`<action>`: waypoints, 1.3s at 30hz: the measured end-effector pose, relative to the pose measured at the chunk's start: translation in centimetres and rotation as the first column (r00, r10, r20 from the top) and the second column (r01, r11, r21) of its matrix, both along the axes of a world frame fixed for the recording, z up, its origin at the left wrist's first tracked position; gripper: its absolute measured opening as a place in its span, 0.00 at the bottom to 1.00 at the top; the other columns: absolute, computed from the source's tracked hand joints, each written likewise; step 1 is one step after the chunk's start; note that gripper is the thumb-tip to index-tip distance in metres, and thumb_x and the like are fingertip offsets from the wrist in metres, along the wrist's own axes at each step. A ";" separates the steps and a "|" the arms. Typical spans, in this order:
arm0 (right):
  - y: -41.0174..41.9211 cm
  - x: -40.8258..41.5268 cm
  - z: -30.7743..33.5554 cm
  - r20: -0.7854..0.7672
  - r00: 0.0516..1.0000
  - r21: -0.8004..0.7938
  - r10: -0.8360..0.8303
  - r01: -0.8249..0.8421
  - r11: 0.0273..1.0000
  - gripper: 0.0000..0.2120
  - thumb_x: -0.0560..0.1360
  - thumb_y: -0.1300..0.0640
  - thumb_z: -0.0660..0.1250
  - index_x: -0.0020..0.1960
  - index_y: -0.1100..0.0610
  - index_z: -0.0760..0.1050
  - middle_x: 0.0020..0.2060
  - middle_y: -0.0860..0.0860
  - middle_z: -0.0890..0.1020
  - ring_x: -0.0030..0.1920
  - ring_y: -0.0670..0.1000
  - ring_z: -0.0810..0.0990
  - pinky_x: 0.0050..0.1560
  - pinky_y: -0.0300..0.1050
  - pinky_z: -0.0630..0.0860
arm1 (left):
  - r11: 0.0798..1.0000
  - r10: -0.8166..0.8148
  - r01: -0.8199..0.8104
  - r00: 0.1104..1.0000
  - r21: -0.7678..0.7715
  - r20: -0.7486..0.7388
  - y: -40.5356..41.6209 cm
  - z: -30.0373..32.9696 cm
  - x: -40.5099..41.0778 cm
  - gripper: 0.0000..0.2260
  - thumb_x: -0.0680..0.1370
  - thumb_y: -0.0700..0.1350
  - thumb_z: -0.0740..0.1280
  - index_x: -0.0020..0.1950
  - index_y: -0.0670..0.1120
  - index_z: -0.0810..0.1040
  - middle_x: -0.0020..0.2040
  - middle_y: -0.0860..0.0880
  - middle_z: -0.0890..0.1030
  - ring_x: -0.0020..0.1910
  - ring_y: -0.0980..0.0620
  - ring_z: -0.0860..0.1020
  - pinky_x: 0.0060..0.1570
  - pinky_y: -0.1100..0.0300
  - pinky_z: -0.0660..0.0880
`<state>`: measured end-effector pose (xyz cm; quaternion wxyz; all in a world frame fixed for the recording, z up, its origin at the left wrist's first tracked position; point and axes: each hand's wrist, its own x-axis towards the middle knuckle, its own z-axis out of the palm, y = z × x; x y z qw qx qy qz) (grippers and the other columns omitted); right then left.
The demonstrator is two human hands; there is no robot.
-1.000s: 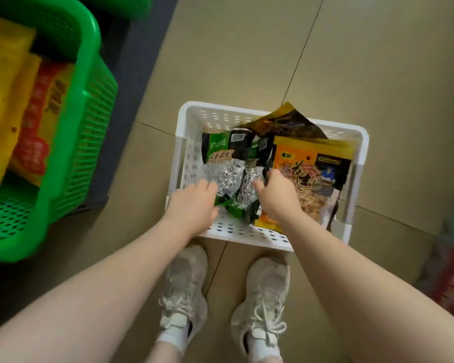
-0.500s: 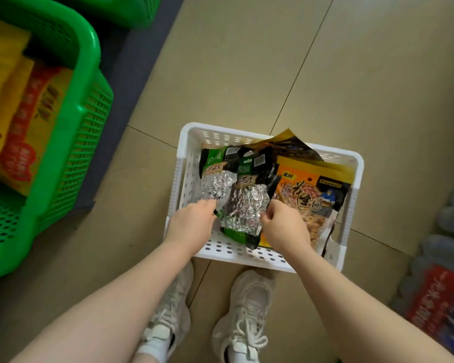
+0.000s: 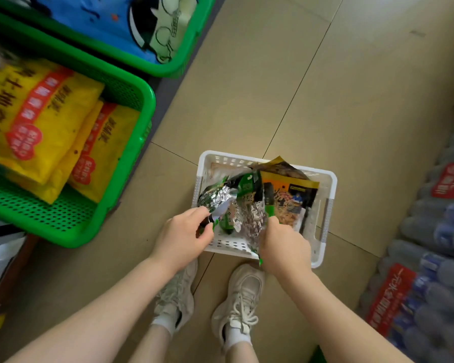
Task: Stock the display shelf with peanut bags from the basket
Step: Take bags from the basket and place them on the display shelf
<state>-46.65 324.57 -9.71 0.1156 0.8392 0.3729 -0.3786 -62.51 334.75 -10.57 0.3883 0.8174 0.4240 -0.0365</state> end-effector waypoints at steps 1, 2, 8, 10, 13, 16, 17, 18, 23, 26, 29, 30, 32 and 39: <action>0.3 0.5 1.3 -0.013 1.000 0.009 -0.010 0.011 1.000 0.04 0.77 0.60 0.54 0.43 0.57 0.60 0.36 0.53 0.70 0.35 0.57 0.69 0.25 0.43 0.58 | 1.000 0.003 -0.003 1.000 -0.006 0.004 0.1 1.2 0.0 0.07 0.72 0.46 0.59 0.38 0.44 0.71 0.31 0.51 0.72 0.30 0.45 0.73 0.29 0.57 0.68; 0.7 0.9 2.8 -0.035 0.999 0.020 -0.032 0.032 0.999 0.05 0.77 0.59 0.53 0.43 0.57 0.61 0.36 0.53 0.71 0.35 0.57 0.70 0.27 0.43 0.60 | 1.000 0.004 -0.004 1.000 -0.013 0.007 0.3 2.6 0.0 0.09 0.72 0.48 0.57 0.39 0.44 0.71 0.32 0.51 0.72 0.31 0.45 0.73 0.30 0.56 0.69; 2.4 3.5 17.0 -0.147 0.986 0.221 -0.085 0.116 0.968 0.16 0.74 0.56 0.59 0.28 0.52 0.60 0.25 0.47 0.69 0.28 0.51 0.68 0.25 0.41 0.59 | 0.996 -0.005 -0.002 0.998 0.088 0.069 1.3 16.3 -0.5 0.11 0.70 0.52 0.55 0.39 0.46 0.72 0.32 0.55 0.70 0.29 0.50 0.69 0.26 0.67 0.60; 3.1 3.7 22.7 -0.196 0.976 0.344 -0.091 0.155 0.926 0.14 0.73 0.56 0.60 0.29 0.55 0.65 0.24 0.49 0.72 0.29 0.54 0.70 0.26 0.43 0.63 | 0.988 0.010 -0.022 0.996 0.152 0.084 2.0 22.6 -1.2 0.10 0.71 0.52 0.54 0.39 0.49 0.70 0.32 0.56 0.70 0.28 0.49 0.71 0.23 0.64 0.61; 5.2 3.1 31.8 -0.303 0.950 0.479 -0.081 0.226 0.848 0.08 0.73 0.58 0.61 0.37 0.59 0.76 0.29 0.53 0.79 0.29 0.52 0.73 0.31 0.45 0.70 | 0.947 0.044 -0.079 0.992 0.312 0.116 3.3 32.3 -2.1 0.07 0.72 0.51 0.55 0.39 0.50 0.68 0.30 0.53 0.73 0.28 0.46 0.75 0.23 0.61 0.64; 7.9 1.7 40.4 -0.317 0.948 0.624 0.020 0.193 0.757 0.08 0.71 0.60 0.61 0.34 0.59 0.75 0.28 0.52 0.76 0.28 0.49 0.69 0.33 0.44 0.68 | 0.842 0.098 -0.150 0.987 0.518 0.126 4.1 42.1 -3.4 0.07 0.72 0.48 0.56 0.37 0.48 0.71 0.29 0.50 0.76 0.26 0.46 0.77 0.20 0.61 0.67; 8.9 1.1 43.2 -0.304 0.951 0.672 0.053 0.175 0.720 0.10 0.70 0.61 0.62 0.30 0.56 0.72 0.26 0.51 0.74 0.28 0.49 0.68 0.33 0.45 0.67 | 0.792 0.107 -0.158 0.987 0.590 0.121 4.3 45.0 -4.1 0.08 0.72 0.47 0.57 0.37 0.47 0.73 0.28 0.49 0.77 0.26 0.47 0.77 0.19 0.60 0.69; 10.0 0.5 45.8 -0.287 0.954 0.718 0.089 0.152 0.679 0.12 0.69 0.61 0.62 0.28 0.54 0.69 0.24 0.49 0.72 0.28 0.48 0.67 0.33 0.45 0.67 | 0.736 0.117 -0.160 0.987 0.658 0.109 4.5 47.9 -5.1 0.08 0.72 0.46 0.58 0.36 0.47 0.74 0.28 0.49 0.77 0.26 0.47 0.78 0.19 0.59 0.69; 14.6 -5.2 59.5 -0.179 0.919 0.918 0.352 0.027 0.395 0.12 0.65 0.55 0.60 0.24 0.51 0.64 0.20 0.43 0.72 0.25 0.42 0.69 0.32 0.47 0.65 | 0.380 0.247 -0.209 0.962 0.901 0.119 4.1 62.6 -12.3 0.08 0.71 0.43 0.59 0.33 0.46 0.72 0.23 0.50 0.73 0.22 0.48 0.75 0.19 0.59 0.64; 16.0 -10.3 66.6 -0.100 0.873 0.975 0.477 -0.010 0.223 0.11 0.64 0.50 0.58 0.25 0.52 0.65 0.19 0.47 0.70 0.25 0.45 0.67 0.32 0.46 0.62 | 0.158 0.343 -0.247 0.922 0.956 0.181 2.8 70.3 -17.7 0.05 0.73 0.41 0.60 0.38 0.45 0.71 0.23 0.47 0.73 0.19 0.46 0.73 0.17 0.61 0.65; 16.9 -16.2 72.8 0.025 0.832 0.996 0.555 -0.067 0.056 0.13 0.63 0.44 0.54 0.27 0.52 0.65 0.19 0.48 0.66 0.28 0.50 0.67 0.31 0.47 0.61 | -0.026 0.512 -0.290 0.818 0.957 0.262 2.3 76.4 -23.6 0.04 0.74 0.43 0.58 0.45 0.44 0.70 0.23 0.42 0.75 0.18 0.41 0.73 0.18 0.60 0.65; 17.1 -18.4 74.6 0.056 0.820 0.997 0.569 -0.076 0.011 0.13 0.64 0.45 0.54 0.27 0.52 0.65 0.20 0.48 0.66 0.29 0.53 0.68 0.31 0.47 0.62 | -0.099 0.553 -0.320 0.770 0.942 0.319 2.1 78.2 -25.8 0.05 0.75 0.43 0.57 0.47 0.44 0.70 0.23 0.39 0.74 0.19 0.40 0.74 0.19 0.60 0.64; 17.1 -22.6 77.6 0.111 0.810 0.994 0.576 -0.095 -0.059 0.12 0.66 0.48 0.55 0.29 0.54 0.69 0.22 0.53 0.70 0.31 0.58 0.72 0.33 0.49 0.66 | -0.250 0.564 -0.392 0.684 0.885 0.462 1.9 81.6 -30.5 0.07 0.78 0.41 0.58 0.52 0.40 0.72 0.25 0.36 0.74 0.23 0.37 0.74 0.23 0.60 0.59; 17.5 -38.4 81.6 0.527 0.670 0.848 0.523 -0.452 -0.276 0.11 0.75 0.52 0.56 0.48 0.58 0.72 0.41 0.63 0.81 0.44 0.65 0.80 0.35 0.49 0.63 | -0.325 0.733 -0.596 0.332 0.734 0.594 3.6 81.2 -45.4 0.11 0.80 0.38 0.57 0.60 0.35 0.68 0.40 0.29 0.78 0.38 0.31 0.76 0.28 0.51 0.60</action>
